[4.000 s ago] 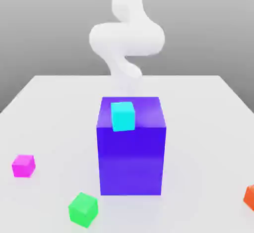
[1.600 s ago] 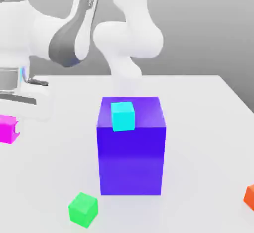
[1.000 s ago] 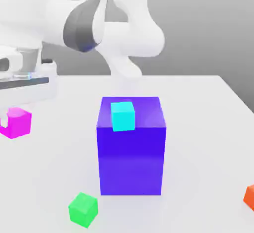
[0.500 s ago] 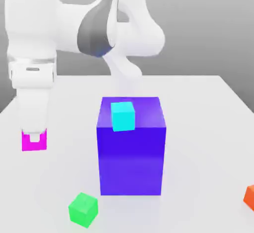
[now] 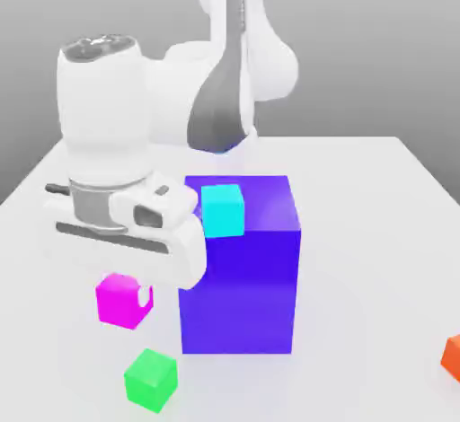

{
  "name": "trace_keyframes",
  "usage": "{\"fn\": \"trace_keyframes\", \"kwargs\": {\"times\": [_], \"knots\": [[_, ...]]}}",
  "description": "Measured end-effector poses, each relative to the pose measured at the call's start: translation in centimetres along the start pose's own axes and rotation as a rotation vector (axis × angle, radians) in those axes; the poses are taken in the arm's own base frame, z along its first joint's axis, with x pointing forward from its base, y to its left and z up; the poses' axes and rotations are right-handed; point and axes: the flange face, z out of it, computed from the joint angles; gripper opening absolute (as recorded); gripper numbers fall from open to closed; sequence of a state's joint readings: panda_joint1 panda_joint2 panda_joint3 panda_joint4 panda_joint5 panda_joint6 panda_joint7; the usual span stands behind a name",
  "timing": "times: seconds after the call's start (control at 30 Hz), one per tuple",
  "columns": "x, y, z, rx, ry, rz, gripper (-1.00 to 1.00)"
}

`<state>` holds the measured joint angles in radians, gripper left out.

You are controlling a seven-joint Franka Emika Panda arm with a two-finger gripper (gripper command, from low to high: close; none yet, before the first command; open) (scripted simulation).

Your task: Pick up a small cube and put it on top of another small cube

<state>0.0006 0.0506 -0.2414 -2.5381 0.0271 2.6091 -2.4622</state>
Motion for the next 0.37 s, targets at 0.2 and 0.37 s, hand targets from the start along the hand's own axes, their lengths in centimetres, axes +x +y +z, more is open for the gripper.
{"fn": "trace_keyframes", "kwargs": {"times": [0.2, 0.37], "knots": [[0.3, 0.3, 5.2, 0.011, 0.014, -0.101, -1.0], [0.4, 0.2, 7.2, 0.013, 0.015, -0.103, 1.0]]}}
